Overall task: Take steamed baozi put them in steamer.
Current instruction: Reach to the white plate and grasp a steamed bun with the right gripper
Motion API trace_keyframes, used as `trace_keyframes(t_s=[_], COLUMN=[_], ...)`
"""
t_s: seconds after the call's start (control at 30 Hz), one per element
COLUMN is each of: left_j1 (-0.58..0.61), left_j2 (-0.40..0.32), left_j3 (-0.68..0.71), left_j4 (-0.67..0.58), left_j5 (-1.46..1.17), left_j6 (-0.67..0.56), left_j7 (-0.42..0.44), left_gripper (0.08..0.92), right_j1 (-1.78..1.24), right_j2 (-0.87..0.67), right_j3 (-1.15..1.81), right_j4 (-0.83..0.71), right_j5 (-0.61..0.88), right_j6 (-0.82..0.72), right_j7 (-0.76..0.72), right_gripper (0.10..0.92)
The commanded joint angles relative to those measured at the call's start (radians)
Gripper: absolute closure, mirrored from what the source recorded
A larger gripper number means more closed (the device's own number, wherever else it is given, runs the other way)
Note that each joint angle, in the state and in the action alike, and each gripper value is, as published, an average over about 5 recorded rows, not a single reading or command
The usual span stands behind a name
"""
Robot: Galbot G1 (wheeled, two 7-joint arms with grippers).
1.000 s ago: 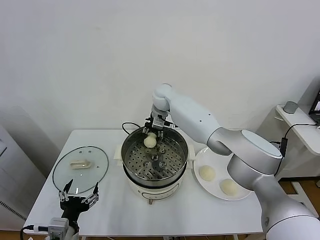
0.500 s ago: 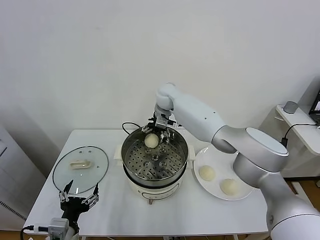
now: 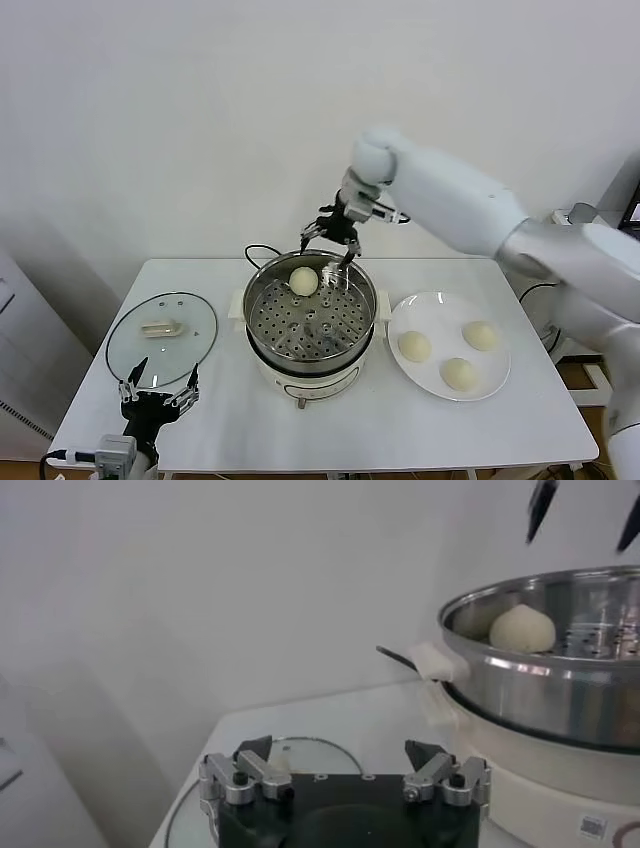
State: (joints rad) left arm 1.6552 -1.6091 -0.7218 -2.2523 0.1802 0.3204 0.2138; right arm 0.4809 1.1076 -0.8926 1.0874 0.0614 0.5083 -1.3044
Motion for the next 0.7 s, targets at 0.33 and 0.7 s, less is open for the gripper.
trace_keyframes(t_s=[0.33, 0.7], left_j1=[0.003, 0.010], left_j2=[-0.001, 0.009], left_j3=[0.011, 0.011], left_j4=[0.016, 0.023], left_j5=[-0.025, -0.028], left_j6=[0.010, 0.018], left_j7=[0.001, 0.004], left_gripper=[0.177, 0.177], right_j1=[0.024, -0.436], right_j2=[-0.495, -0.477], right_j3=[-0.105, 0.159], right_j4=[0.385, 0.462], right_j5=[0.121, -0.173], right_j6=[-1.081, -1.022], right_j7=[0.019, 0.061], right_gripper=[0.203, 0.203])
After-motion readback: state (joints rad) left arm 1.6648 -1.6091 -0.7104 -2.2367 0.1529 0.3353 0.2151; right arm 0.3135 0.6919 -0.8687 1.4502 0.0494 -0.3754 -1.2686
